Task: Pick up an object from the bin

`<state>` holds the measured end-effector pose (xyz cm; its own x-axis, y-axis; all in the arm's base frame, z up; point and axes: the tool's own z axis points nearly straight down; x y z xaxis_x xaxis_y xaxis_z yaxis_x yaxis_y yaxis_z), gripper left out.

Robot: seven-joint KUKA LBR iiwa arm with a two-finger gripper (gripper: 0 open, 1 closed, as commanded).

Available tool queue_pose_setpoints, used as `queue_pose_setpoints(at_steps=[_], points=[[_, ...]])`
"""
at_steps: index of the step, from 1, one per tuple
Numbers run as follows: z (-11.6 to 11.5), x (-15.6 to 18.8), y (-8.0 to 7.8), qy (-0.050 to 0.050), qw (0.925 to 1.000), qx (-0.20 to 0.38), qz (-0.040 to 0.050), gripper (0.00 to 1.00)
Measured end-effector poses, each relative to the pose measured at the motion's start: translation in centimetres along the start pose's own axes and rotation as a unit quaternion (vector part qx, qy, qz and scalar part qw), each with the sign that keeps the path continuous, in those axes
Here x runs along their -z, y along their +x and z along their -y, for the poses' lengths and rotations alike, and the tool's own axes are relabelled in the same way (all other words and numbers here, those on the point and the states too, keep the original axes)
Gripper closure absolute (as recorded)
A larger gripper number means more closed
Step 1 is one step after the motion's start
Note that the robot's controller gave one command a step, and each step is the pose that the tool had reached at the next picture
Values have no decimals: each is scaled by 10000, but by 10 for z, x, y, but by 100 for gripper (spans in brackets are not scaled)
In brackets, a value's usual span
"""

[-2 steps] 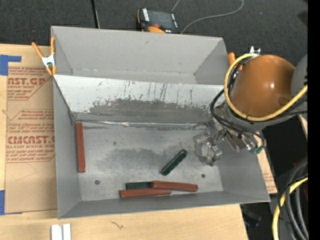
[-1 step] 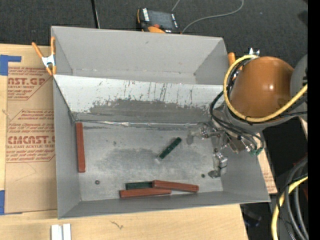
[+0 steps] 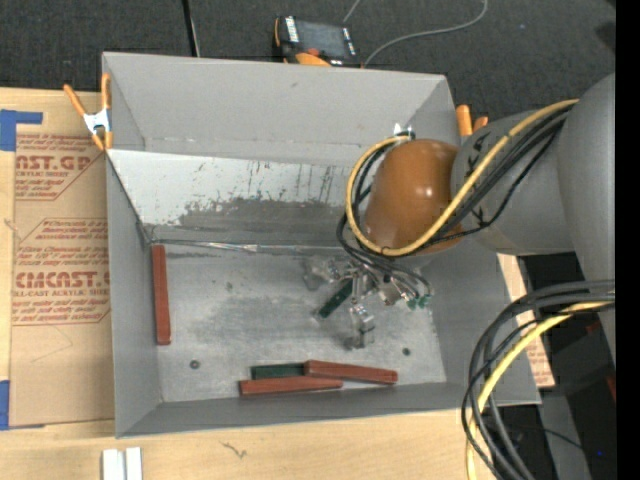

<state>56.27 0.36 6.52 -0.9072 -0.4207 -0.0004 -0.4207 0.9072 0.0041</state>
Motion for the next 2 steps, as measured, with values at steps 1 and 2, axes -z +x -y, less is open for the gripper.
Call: queue_pose_setpoints(at_steps=[1,2], points=[[2,5,0,14,10000,-13,14,100],[14,149,39,43,10000,-36,38,100]])
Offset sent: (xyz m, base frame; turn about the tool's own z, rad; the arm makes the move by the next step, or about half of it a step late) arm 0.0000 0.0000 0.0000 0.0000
